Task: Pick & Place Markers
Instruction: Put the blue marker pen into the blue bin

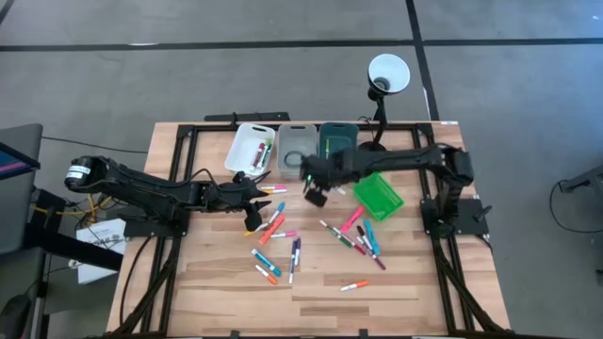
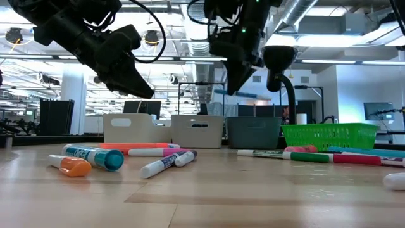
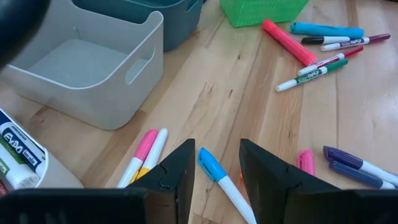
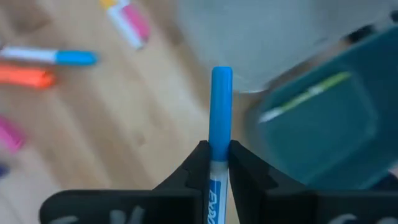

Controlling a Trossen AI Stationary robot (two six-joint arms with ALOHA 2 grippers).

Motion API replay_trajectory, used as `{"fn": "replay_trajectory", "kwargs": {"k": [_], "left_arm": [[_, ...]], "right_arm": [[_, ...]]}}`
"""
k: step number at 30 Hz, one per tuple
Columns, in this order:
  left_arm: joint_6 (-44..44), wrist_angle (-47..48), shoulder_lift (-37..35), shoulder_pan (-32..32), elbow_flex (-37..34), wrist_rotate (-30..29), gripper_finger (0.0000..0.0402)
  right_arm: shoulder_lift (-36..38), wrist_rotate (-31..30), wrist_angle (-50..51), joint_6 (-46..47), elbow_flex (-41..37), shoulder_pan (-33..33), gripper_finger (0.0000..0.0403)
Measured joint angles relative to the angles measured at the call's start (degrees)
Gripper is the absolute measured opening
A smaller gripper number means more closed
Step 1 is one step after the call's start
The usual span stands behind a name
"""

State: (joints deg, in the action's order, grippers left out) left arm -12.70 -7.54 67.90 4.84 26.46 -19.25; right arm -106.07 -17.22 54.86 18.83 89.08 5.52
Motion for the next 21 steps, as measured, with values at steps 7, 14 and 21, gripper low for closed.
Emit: {"fn": "replay_trajectory", "kwargs": {"k": [7, 14, 21], "left_arm": [[-0.01, 0.0, 0.0, 0.0, 0.0, 0.0, 0.0121], [-0.01, 0.0, 0.0, 0.01, 0.0, 0.0, 0.0121], [-0.01, -0.01, 0.0, 0.0, 0.0, 0.0, 0.0121]], "right_arm": [[2.81, -2.56, 0.17, 0.13, 0.0, 9.12, 0.0031], [2.74, -1.48, -2.83, 0.87, -2.65, 17.7, 0.0039], [2.7, 3.37, -9.17, 1.21, -8.19, 21.73, 0.0033]]}}
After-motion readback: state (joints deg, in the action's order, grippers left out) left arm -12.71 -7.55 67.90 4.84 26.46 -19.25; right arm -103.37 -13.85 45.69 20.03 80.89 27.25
